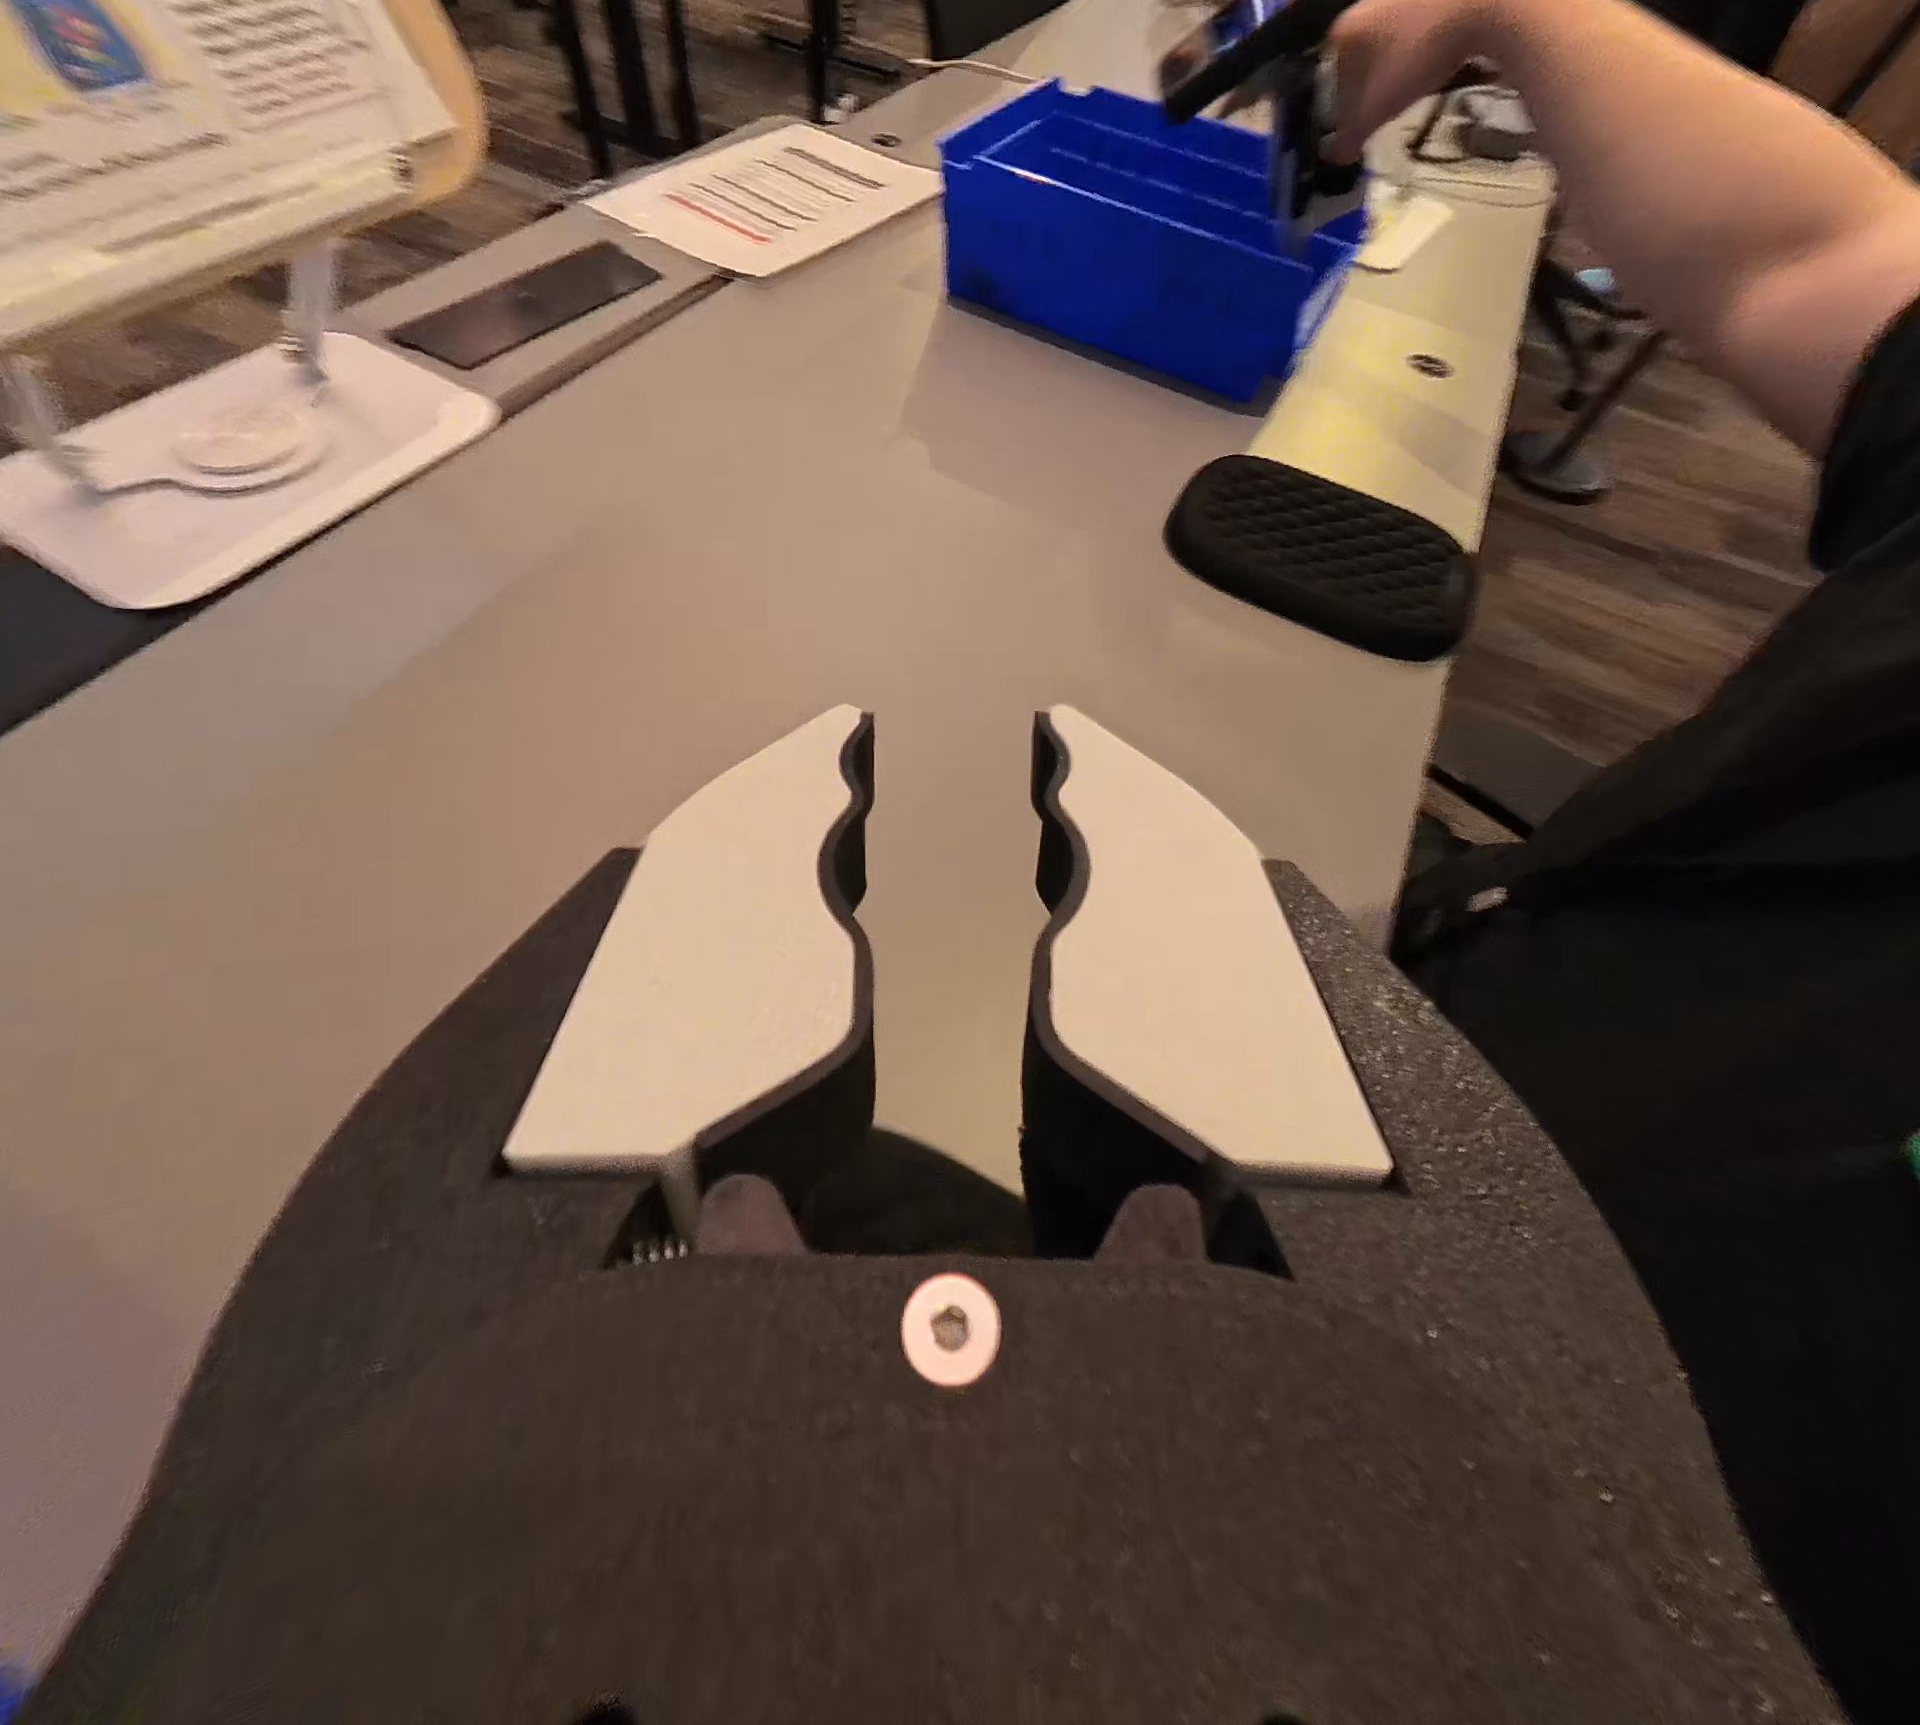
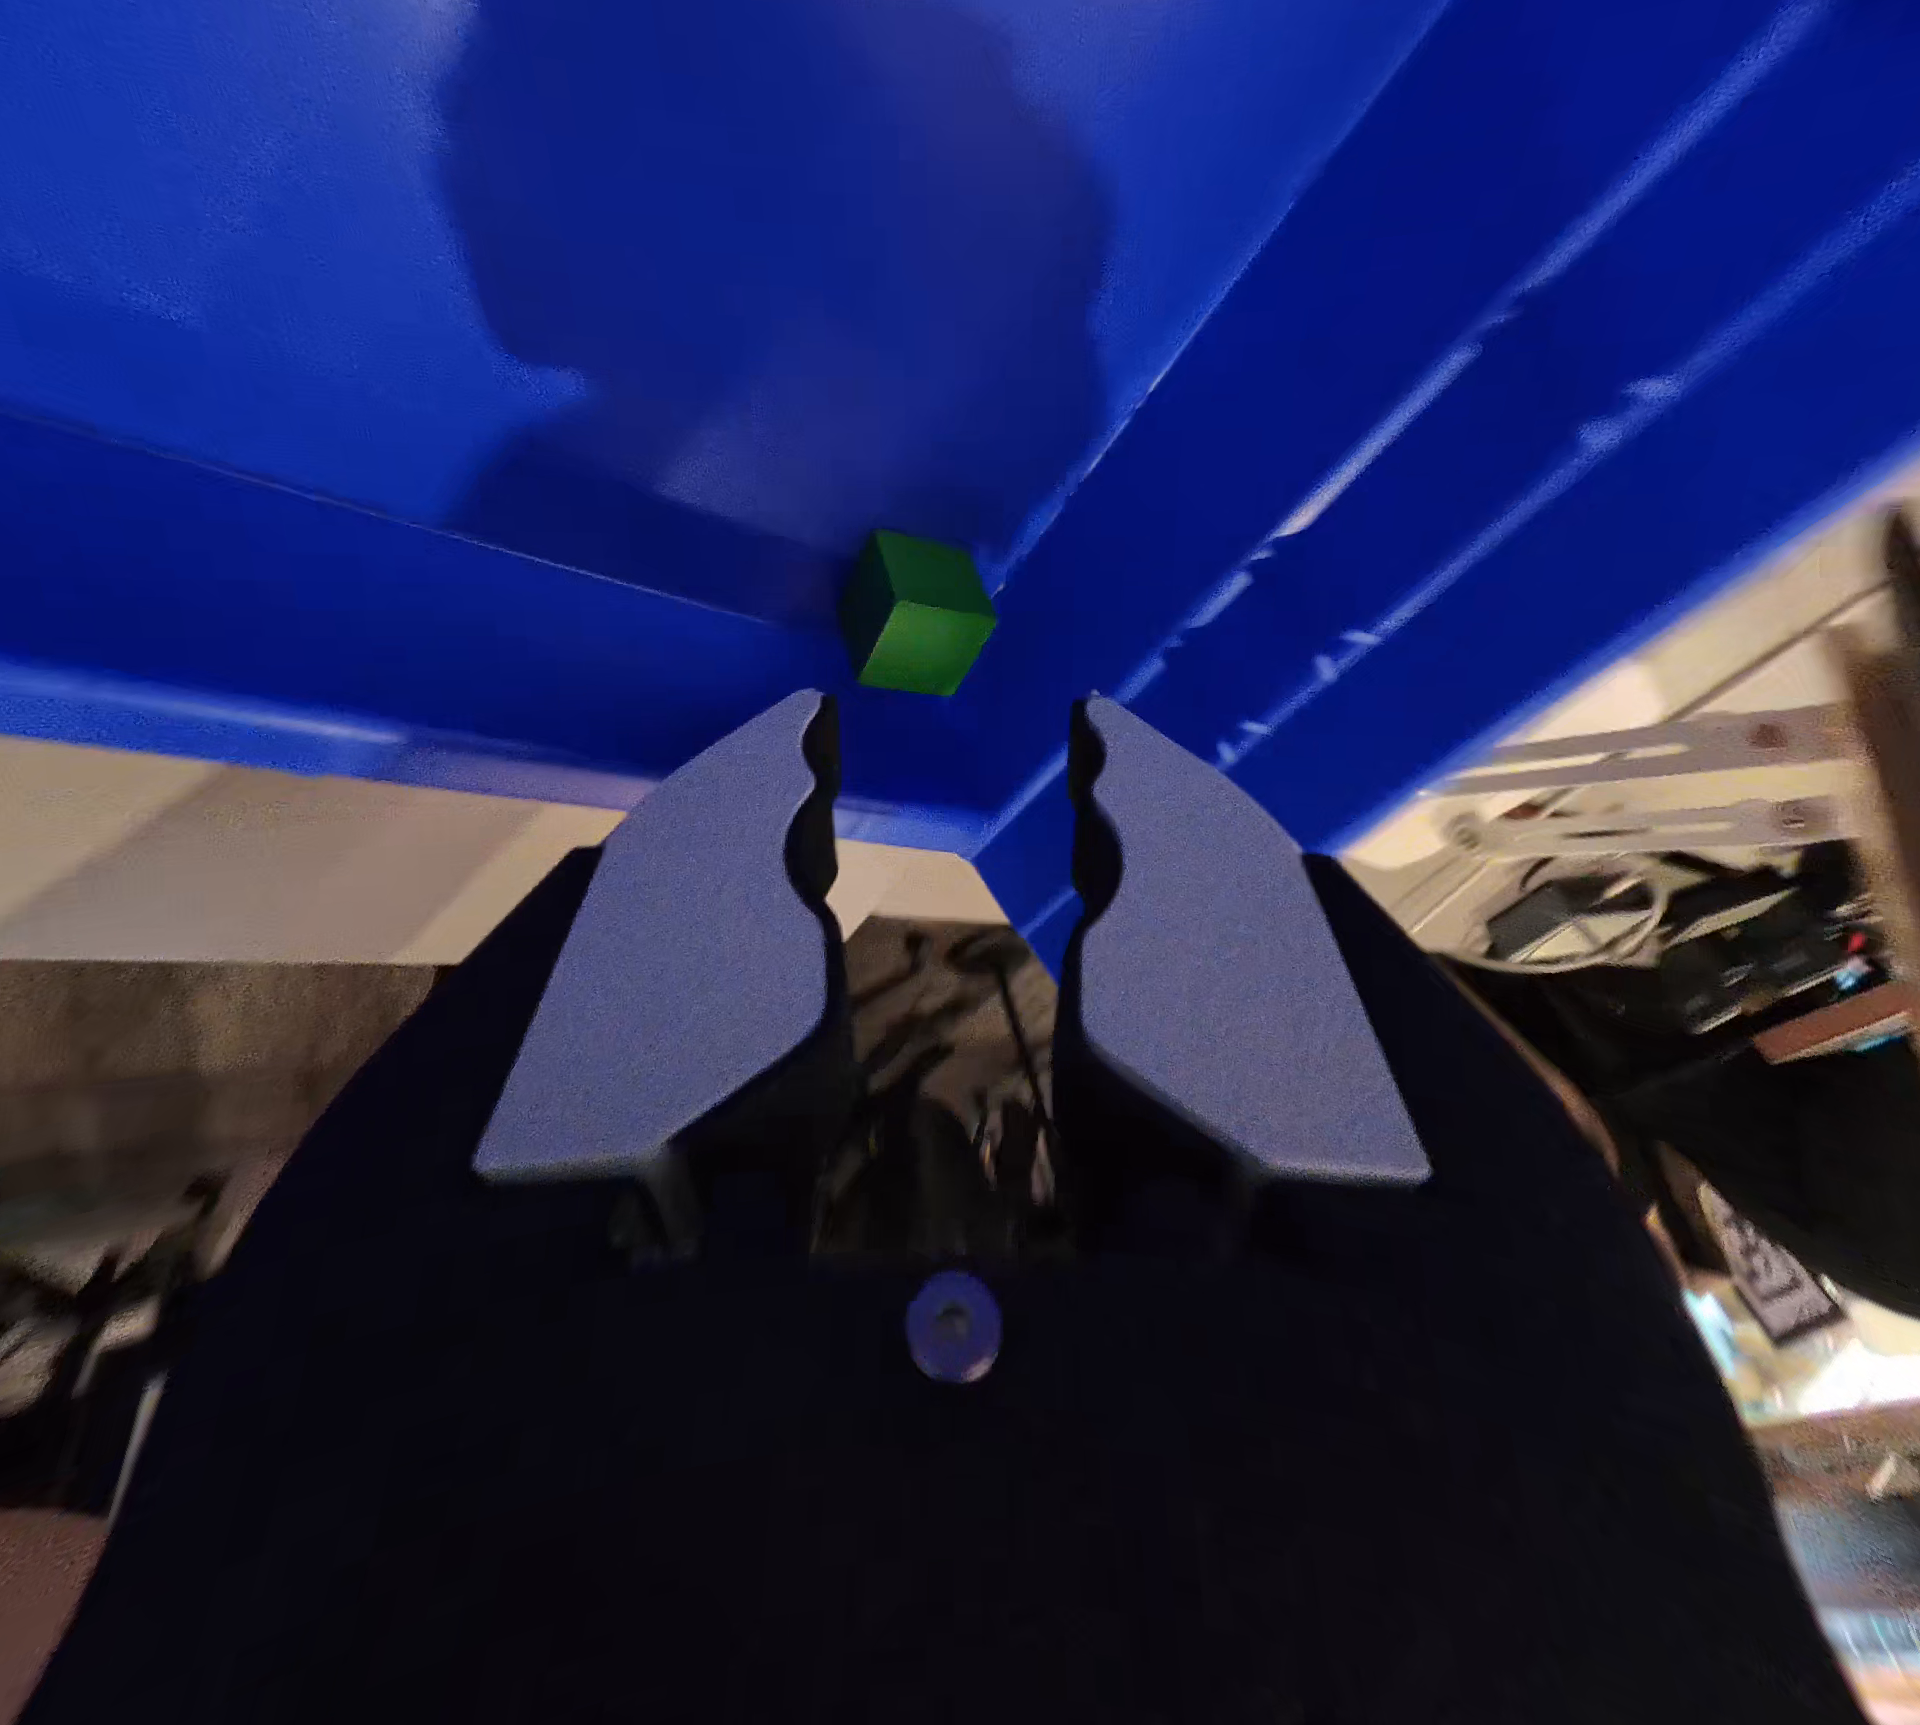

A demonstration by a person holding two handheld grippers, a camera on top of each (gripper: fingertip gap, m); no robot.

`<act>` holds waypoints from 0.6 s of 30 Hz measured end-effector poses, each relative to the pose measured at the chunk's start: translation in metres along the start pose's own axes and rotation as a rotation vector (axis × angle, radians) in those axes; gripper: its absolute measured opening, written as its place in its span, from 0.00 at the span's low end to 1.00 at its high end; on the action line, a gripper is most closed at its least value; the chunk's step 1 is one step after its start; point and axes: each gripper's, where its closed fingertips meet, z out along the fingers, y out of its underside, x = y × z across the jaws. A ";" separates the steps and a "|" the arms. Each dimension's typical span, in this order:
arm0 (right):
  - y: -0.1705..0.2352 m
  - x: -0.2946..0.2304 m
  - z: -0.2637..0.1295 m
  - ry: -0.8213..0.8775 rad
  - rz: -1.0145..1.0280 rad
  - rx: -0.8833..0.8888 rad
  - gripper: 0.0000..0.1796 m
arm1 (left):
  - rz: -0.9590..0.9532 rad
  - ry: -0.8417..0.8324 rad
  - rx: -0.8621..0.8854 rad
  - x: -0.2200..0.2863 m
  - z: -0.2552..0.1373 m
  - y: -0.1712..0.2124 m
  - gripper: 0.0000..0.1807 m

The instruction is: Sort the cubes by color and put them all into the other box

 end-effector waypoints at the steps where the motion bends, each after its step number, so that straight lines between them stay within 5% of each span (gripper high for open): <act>1: -0.007 0.000 -0.017 0.030 -0.001 0.067 0.23 | 0.011 -0.059 0.003 -0.009 -0.009 0.001 0.16; 10: -0.081 -0.079 -0.180 0.159 -0.108 0.789 0.22 | -0.078 -0.660 -0.241 -0.154 -0.148 0.077 0.17; 18: -0.138 -0.176 -0.249 0.143 -0.319 1.031 0.23 | -0.358 -0.668 -0.566 -0.212 -0.200 0.182 0.14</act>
